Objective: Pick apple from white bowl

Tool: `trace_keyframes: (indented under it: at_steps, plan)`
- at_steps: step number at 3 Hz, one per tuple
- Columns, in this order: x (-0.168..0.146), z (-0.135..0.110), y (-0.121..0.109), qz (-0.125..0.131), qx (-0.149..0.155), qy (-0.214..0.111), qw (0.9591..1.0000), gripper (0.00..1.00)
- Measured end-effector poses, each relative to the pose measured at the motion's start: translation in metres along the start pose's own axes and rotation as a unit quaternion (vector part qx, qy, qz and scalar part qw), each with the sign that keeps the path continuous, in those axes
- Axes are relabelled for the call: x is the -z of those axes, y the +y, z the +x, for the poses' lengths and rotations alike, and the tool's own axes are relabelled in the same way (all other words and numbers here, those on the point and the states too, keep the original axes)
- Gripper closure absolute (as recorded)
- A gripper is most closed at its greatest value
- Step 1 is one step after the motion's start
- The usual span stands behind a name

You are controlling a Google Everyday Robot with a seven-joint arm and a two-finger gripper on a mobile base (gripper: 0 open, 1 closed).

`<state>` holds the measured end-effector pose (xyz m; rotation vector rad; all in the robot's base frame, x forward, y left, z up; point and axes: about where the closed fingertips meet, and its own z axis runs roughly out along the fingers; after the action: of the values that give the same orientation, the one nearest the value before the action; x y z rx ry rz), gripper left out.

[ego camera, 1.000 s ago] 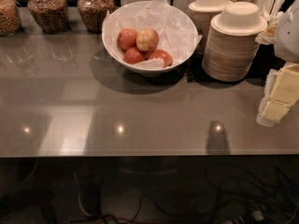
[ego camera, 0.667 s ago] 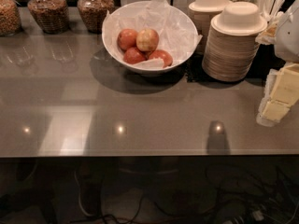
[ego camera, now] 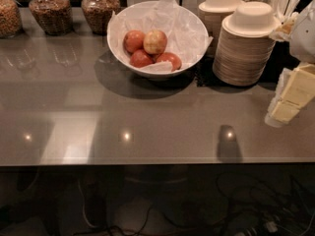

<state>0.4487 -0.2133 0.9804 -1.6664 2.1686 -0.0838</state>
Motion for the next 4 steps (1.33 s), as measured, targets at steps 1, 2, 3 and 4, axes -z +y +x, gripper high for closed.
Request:
trace_keyframes:
  at_steps: [1, 2, 3, 4]
  plan:
    - [-0.006, -0.031, -0.036, 0.045, -0.005, -0.080, 0.9957, 0.00]
    - [-0.012, -0.071, -0.070, 0.076, -0.004, -0.159, 0.9843, 0.00]
    - [-0.019, -0.111, -0.091, 0.084, 0.006, -0.213, 0.9735, 0.00]
    - [-0.038, -0.147, -0.107, 0.082, 0.028, -0.237, 0.9677, 0.00]
